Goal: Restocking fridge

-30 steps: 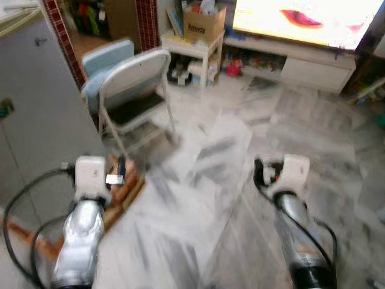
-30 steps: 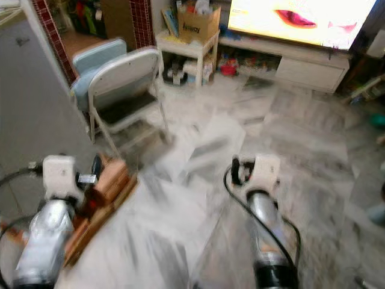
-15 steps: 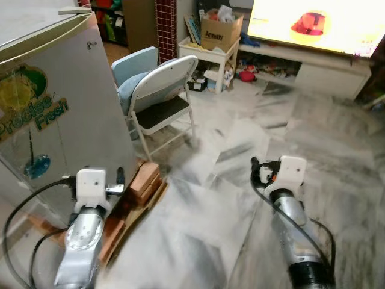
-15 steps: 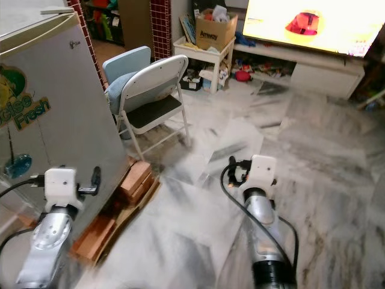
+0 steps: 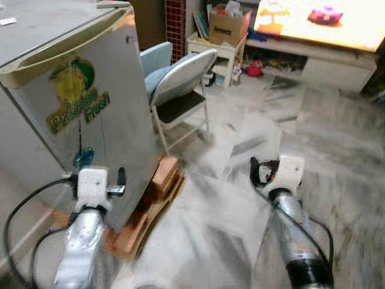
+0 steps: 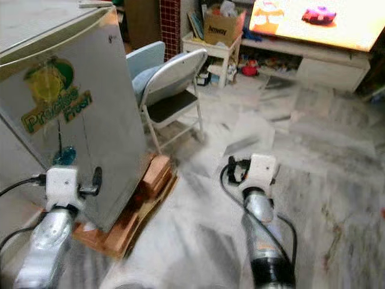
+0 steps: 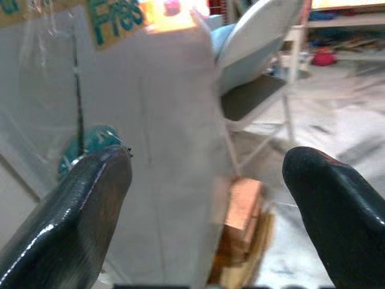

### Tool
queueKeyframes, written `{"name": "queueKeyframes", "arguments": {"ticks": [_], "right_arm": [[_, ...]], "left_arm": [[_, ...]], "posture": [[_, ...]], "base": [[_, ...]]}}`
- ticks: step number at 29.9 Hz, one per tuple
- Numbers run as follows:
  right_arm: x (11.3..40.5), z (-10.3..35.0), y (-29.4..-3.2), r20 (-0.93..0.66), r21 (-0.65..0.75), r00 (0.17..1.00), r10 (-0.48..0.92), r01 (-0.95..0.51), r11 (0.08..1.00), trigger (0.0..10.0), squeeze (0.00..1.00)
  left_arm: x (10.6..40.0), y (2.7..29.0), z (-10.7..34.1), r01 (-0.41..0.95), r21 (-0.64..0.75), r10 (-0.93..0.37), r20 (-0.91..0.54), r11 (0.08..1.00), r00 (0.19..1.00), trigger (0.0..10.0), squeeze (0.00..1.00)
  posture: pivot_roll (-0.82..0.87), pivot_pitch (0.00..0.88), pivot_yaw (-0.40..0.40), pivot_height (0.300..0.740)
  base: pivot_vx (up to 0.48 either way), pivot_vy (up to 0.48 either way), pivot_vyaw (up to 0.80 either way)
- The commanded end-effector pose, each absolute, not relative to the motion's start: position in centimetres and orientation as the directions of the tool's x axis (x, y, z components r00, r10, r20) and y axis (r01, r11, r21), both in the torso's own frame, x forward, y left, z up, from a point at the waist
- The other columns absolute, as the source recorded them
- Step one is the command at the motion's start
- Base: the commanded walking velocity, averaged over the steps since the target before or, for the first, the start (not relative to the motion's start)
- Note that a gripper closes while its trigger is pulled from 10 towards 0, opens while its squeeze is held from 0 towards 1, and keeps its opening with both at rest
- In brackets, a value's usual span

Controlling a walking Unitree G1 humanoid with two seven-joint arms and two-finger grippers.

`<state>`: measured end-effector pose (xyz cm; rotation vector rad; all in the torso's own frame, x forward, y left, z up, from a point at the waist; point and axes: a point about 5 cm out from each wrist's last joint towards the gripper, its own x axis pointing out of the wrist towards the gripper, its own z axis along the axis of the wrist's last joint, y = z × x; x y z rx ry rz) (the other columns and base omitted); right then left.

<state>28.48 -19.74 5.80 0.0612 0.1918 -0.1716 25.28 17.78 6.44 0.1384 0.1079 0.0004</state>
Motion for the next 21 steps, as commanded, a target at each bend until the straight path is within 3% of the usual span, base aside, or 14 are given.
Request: {"name": "queueKeyframes", "arguments": {"ticks": [1,15,21], "right_arm": [[28.89,6.33,-19.11,-0.174,0.055,0.973,-0.151,0.163,0.985,10.0,0.00],[28.91,6.19,-18.94,-0.178,0.055,0.973,-0.145,0.157,0.986,10.0,0.00],[28.98,6.33,-18.88,-0.169,0.049,0.974,-0.153,0.163,0.985,10.0,0.00]], "left_arm": [[25.19,18.75,6.67,-0.017,0.164,0.035,-0.105,0.986,0.994,10.0,0.00],[24.99,18.51,6.35,-0.007,0.162,0.026,-0.116,0.987,0.993,10.0,0.00],[25.04,18.41,6.47,0.012,0.174,0.007,-0.107,0.985,0.994,10.0,0.00]], "posture": [[0.04,0.000,-0.013,0.740],[0.04,0.000,-0.016,0.740],[0.04,0.000,-0.016,0.740]], "base": [[0.000,0.480,0.00],[0.000,0.470,0.00],[0.000,0.000,0.00]]}}
